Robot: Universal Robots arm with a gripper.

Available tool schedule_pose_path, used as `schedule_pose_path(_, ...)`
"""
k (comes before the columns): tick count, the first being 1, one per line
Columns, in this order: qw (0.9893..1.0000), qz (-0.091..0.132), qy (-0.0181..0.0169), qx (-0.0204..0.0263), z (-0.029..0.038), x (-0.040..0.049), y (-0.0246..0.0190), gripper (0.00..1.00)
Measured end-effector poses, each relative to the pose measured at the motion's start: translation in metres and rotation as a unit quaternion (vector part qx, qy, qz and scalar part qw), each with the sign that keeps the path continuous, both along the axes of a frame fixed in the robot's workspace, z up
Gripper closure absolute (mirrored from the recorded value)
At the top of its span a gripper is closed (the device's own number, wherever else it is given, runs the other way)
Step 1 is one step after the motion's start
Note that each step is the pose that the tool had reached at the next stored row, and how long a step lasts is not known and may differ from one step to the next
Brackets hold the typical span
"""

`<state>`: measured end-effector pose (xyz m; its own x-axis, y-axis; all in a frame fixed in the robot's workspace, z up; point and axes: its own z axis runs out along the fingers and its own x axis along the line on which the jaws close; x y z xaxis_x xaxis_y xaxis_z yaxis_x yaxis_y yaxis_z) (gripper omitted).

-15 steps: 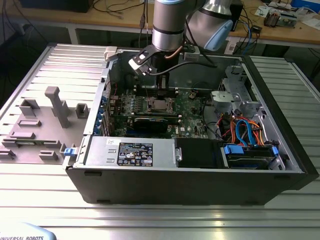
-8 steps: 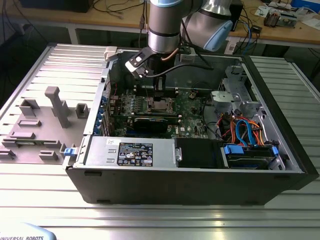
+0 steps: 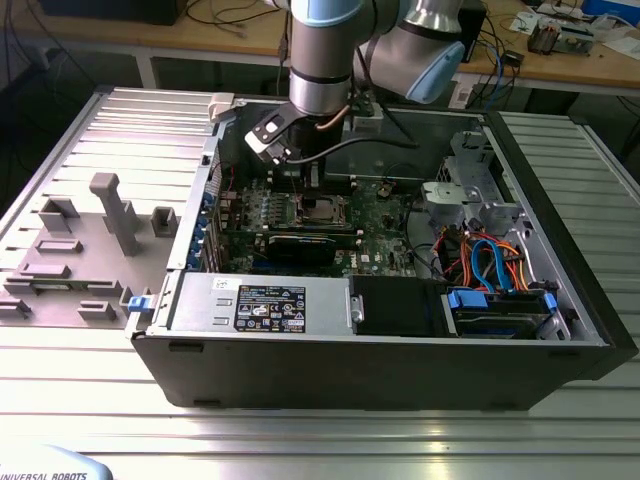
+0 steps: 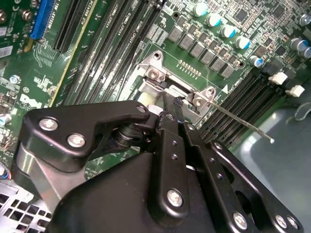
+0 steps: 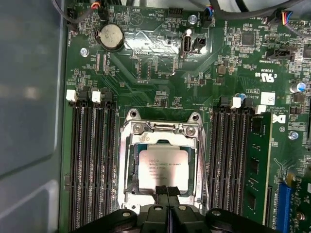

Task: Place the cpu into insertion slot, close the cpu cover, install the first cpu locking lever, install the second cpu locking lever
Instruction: 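Close the cpu cover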

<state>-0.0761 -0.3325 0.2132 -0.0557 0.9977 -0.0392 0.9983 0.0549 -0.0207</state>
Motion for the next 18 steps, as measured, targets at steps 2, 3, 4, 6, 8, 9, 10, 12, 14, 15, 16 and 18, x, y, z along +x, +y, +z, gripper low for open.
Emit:
schedule_pose_path(2,1.0000,0.001,0.0000,0.0001,-0.0026,-0.0003,0.0000,0.89)
schedule_pose_path(3,1.0000,0.001,0.0000,0.0001,-0.0035,-0.0003,0.0000,0.89)
schedule_pose_path(4,1.0000,0.001,0.0000,0.0001,-0.0041,-0.0003,0.0000,0.89)
schedule_pose_path(6,1.0000,0.001,0.0001,0.0000,-0.0054,-0.0003,0.0000,0.89)
schedule_pose_path(8,1.0000,0.001,0.0001,-0.0001,-0.0063,-0.0004,-0.0001,0.89)
schedule_pose_path(9,1.0000,0.001,0.0001,-0.0001,-0.0067,-0.0004,-0.0001,0.89)
schedule_pose_path(10,1.0000,0.001,0.0002,-0.0002,-0.0075,-0.0004,-0.0001,0.89)
schedule_pose_path(12,1.0000,0.001,0.0001,-0.0001,-0.0087,-0.0004,0.0000,0.89)
schedule_pose_path(14,1.0000,0.001,-0.0003,0.0004,-0.0076,-0.0002,0.0001,0.89)
schedule_pose_path(15,1.0000,0.001,-0.0008,0.0013,-0.0061,-0.0001,0.0004,0.89)
schedule_pose_path(16,1.0000,0.001,-0.0005,0.0009,-0.0034,-0.0001,0.0003,0.89)
schedule_pose_path(18,1.0000,0.001,-0.0001,0.0003,0.0012,-0.0012,0.0001,0.89)
